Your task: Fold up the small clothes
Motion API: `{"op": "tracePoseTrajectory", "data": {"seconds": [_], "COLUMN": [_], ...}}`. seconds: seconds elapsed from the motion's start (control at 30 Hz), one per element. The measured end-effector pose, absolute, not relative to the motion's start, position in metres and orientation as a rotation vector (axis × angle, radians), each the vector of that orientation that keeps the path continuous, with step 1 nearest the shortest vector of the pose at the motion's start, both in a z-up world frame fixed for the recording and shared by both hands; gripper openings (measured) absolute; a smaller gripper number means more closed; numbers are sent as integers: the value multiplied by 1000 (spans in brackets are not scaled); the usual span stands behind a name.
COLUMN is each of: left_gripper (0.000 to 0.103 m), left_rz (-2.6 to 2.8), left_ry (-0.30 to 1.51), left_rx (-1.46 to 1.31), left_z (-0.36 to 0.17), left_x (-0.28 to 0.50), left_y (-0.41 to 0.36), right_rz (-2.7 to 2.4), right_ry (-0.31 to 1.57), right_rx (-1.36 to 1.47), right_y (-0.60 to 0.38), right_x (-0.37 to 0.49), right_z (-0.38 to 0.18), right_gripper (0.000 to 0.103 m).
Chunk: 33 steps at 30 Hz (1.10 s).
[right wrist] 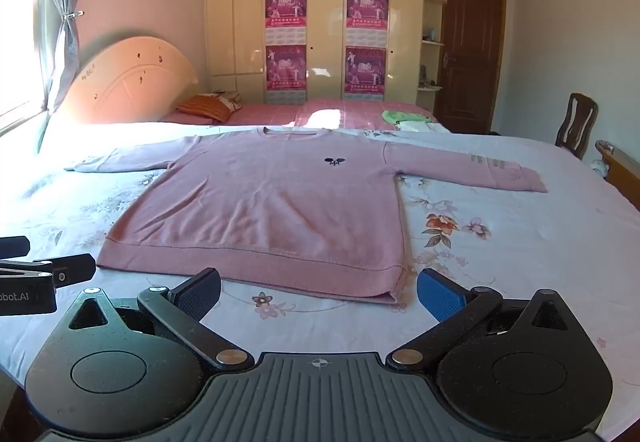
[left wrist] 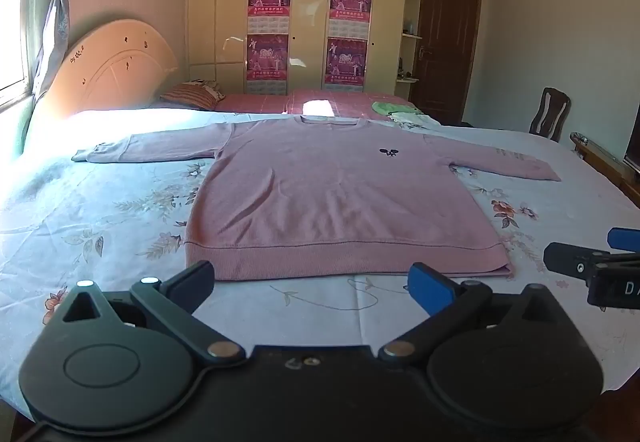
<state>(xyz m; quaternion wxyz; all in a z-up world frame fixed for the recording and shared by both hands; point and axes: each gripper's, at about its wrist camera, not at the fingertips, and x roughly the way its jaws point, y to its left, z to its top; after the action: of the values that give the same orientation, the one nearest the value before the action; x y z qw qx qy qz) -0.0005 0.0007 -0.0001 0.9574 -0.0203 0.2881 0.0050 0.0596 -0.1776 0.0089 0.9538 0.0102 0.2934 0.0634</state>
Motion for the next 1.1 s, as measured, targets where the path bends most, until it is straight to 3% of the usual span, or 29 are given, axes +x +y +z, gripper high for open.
{"op": "tracePoseTrajectory", "data": {"seconds": [1.1], "left_gripper": [103], "left_rz": [6], "left_ry": [578], "left_rx": [-37], "left_z": [4], "left_x": [1], "left_y": [2], "right_rz": [143], "right_ry": [564], "right_rx": [24], "right_y": [-176], "right_x": [56], "right_z": [13], "right_gripper": [103]}}
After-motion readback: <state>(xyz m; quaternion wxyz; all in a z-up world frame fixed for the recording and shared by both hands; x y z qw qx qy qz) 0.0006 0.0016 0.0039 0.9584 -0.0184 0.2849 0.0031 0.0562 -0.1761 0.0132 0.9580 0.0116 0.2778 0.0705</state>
